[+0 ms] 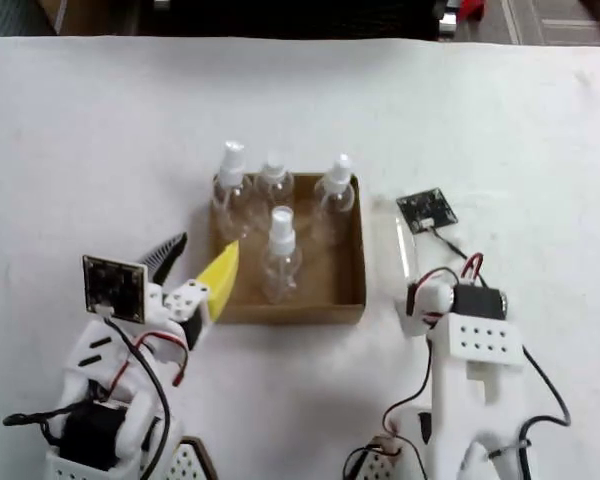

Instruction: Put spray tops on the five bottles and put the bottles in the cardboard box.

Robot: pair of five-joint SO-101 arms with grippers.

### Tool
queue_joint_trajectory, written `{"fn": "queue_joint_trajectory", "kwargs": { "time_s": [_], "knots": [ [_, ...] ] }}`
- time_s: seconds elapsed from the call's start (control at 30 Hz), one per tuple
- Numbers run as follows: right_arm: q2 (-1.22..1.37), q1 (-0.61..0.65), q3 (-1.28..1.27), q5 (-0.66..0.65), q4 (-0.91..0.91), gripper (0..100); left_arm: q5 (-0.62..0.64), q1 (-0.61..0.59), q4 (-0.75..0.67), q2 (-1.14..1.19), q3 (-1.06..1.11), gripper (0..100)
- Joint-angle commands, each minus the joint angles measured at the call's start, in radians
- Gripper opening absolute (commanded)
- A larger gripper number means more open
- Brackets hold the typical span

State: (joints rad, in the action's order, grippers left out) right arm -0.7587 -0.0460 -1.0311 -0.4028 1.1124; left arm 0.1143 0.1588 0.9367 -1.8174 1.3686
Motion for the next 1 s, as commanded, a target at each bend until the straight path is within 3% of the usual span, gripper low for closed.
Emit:
{"fn": "queue_joint_trajectory", "kwargs": {
  "time_s": [0.0,0.7,0.97],
  "knots": [
    [0.053,0.07,-0.011,0.063,-0.081,16.7,0.009,0.008,-0.029,-0.012,-0.005,22],
    [0.286,0.047,-0.025,0.094,-0.335,16.2,0.005,0.015,-0.025,-0.012,-0.003,22],
    [0.286,0.045,-0.025,0.094,-0.344,7.6,0.005,0.015,-0.025,-0.012,-0.003,22]
  ]
}}
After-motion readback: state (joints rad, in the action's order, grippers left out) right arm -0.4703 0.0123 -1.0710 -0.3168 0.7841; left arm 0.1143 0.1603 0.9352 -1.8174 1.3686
